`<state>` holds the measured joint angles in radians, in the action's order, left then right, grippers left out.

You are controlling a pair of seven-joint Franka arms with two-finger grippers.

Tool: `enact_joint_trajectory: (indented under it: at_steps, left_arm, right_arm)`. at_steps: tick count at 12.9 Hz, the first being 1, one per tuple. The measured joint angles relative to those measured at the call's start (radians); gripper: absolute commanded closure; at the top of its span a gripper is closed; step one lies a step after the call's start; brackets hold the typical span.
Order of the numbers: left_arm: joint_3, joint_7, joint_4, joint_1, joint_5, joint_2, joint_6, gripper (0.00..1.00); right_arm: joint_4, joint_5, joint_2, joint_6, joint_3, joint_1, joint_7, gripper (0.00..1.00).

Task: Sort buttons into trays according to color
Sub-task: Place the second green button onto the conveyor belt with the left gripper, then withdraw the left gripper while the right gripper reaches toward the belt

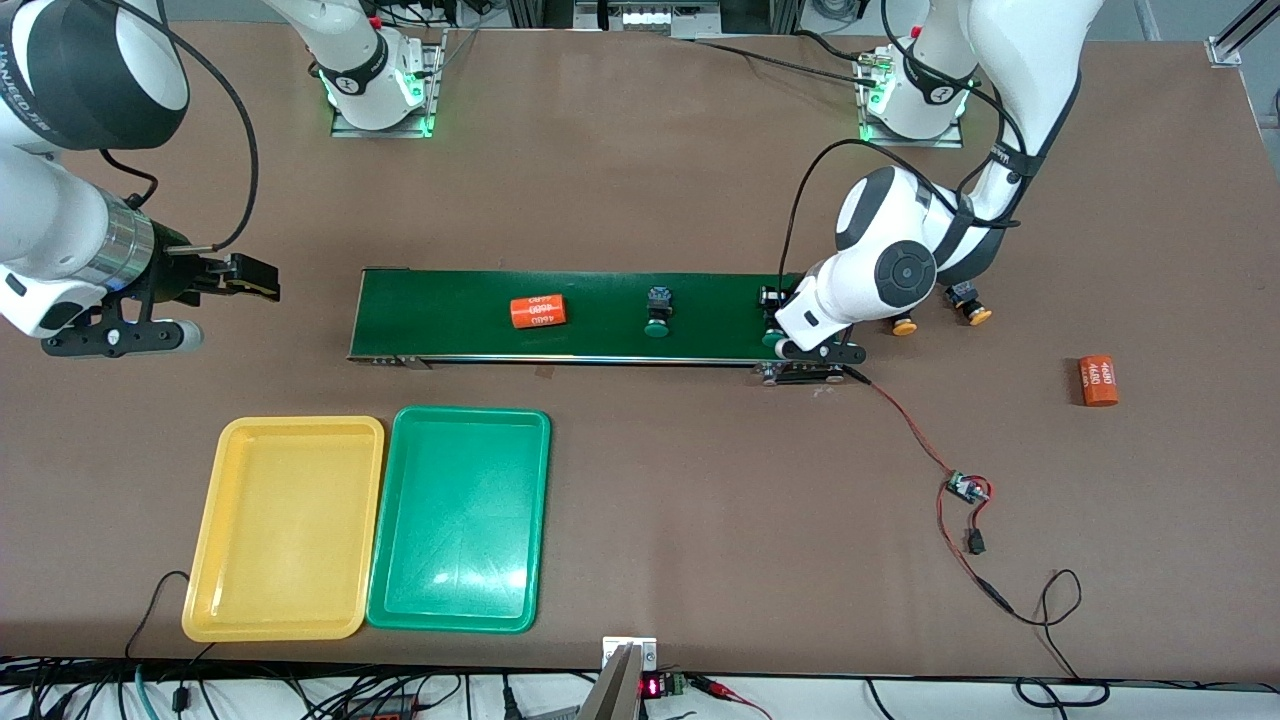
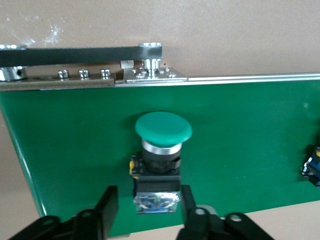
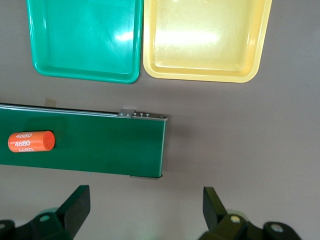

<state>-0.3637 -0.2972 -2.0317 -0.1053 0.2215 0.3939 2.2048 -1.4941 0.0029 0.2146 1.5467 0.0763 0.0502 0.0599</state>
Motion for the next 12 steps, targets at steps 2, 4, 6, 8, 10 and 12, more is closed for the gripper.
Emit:
enact_joint_trajectory:
  at_steps: [2, 4, 6, 8, 10, 12]
  left_arm:
    - [0.0, 0.0, 0.002, 0.003, 0.0, -0.009, -0.003, 0.0]
    - [0.003, 0.0, 0.012, 0.013, 0.0, -0.046, -0.026, 0.0]
    - [0.025, 0.0, 0.019, 0.033, 0.0, -0.117, -0.079, 0.0]
    - [0.101, 0.0, 0.019, 0.052, -0.007, -0.188, -0.138, 0.0]
    - [0.208, 0.036, 0.015, 0.072, -0.103, -0.217, -0.167, 0.0]
    - [0.29, 0.121, 0.008, 0.09, -0.249, -0.212, -0.17, 0.0]
  right_arm:
    - [0.0, 0.0, 0.0, -0.002, 0.0, 0.001, 0.0, 0.0]
    - [0.001, 0.0, 0.0, -0.003, 0.0, 0.001, 0.0, 0.0]
    - [0.001, 0.0, -0.001, -0.011, 0.0, 0.001, -0.006, 0.0]
    - [0.002, 0.0, -0.003, -0.034, 0.0, 0.001, -0.025, 0.0]
    - [0.003, 0.0, -0.009, -0.066, -0.002, 0.001, -0.037, 0.0]
    - [0.003, 0.0, -0.014, -0.116, -0.008, -0.001, -0.047, 0.0]
